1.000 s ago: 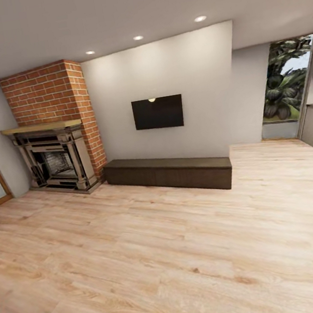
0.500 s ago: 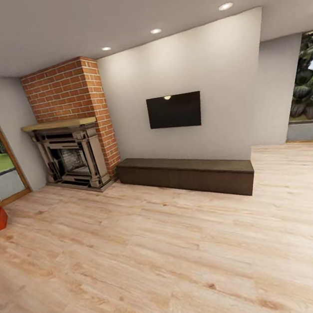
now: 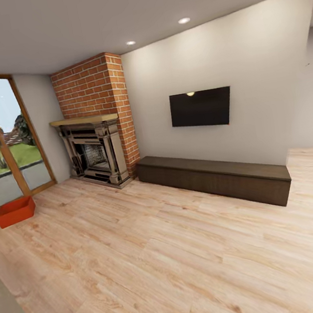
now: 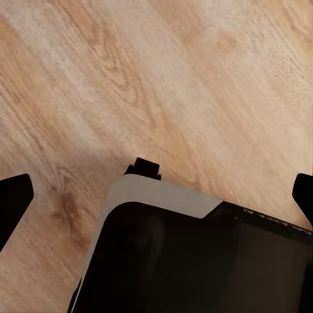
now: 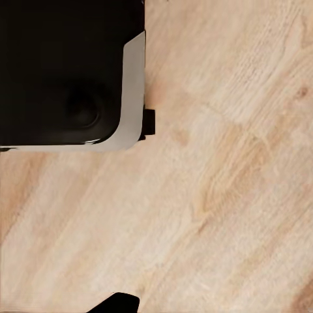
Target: Move the two storage containers from the living room to the garage. In the garage, place one container on the floor and stack the other container on top of it (either order is fine).
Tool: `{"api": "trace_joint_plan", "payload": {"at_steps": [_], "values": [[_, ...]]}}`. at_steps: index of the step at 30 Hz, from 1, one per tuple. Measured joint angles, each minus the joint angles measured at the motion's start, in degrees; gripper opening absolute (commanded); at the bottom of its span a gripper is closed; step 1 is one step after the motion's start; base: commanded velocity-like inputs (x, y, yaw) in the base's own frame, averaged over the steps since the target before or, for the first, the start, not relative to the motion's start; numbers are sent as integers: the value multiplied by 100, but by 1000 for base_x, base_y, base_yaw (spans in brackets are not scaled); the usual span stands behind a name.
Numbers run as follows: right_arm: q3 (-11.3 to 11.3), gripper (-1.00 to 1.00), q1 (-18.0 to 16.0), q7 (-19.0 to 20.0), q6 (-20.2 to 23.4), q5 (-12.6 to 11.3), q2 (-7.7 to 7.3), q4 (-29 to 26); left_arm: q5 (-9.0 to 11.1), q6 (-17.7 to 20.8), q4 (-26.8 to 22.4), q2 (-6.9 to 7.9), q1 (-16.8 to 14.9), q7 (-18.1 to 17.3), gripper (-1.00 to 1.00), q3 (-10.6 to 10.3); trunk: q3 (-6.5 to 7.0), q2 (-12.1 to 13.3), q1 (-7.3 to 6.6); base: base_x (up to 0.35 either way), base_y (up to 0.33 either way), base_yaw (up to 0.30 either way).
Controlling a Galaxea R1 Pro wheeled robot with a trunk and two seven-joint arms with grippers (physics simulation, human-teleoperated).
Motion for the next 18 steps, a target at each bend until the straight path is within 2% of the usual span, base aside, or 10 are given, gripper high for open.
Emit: {"api": "trace_joint_plan", "payload": {"at_steps": [10,18], "values": [[-7,100,0,5,-2,-4,-9,0,0,0,0,0,1,0,100,0,0,0,0,326,0,255],[5,100,1,15,1,26,-35,-2,-1,-1,3,-1,-1,0,100,0,0,0,0,326,0,31]]}}
